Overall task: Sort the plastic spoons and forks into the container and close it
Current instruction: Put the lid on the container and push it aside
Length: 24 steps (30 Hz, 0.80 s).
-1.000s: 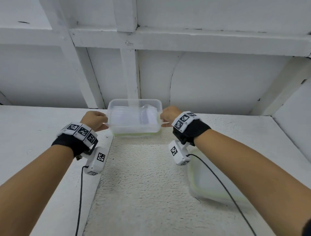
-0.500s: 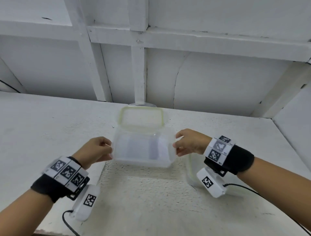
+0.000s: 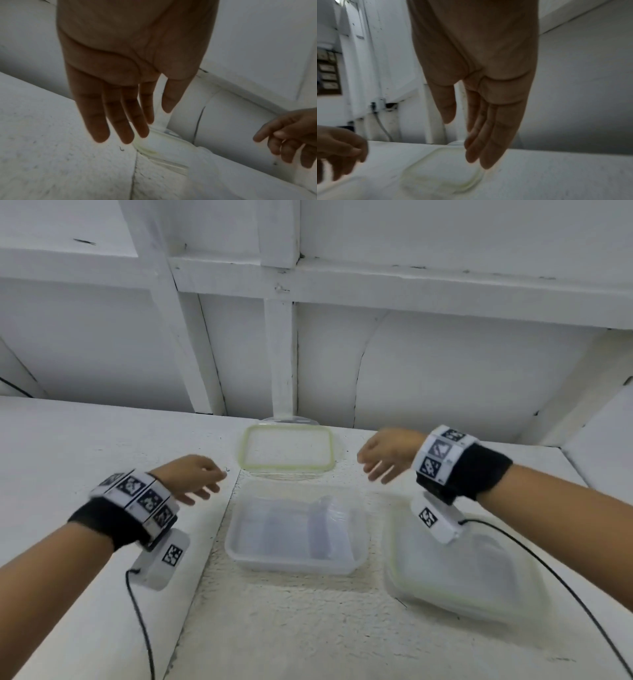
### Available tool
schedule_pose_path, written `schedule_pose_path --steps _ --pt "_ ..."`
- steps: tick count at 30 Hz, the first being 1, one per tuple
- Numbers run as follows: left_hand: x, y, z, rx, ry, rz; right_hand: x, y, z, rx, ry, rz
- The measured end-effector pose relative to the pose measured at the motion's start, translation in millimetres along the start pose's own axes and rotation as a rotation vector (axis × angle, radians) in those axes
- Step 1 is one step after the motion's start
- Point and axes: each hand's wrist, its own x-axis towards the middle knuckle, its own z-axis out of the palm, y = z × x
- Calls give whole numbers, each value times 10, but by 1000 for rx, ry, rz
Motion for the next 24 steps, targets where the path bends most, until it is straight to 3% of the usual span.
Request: schedule_pose_path --steps 5,10,17,21,24 --pt "592 187 -103 -59 186 14 593 -212 -184 -203 185 -65" --pt "941 179 5 -41 152 -73 1023 -133 -14 -452 111 -15" --pt "1153 144 80 -254 144 -89 1317 -115 124 -226 58 6" --pt "1207 4 72 -277 115 -69 1386 -45 218 -191 179 -43" --pt "1096 18 26 -396 115 -20 1338 -103 188 -79 164 -14"
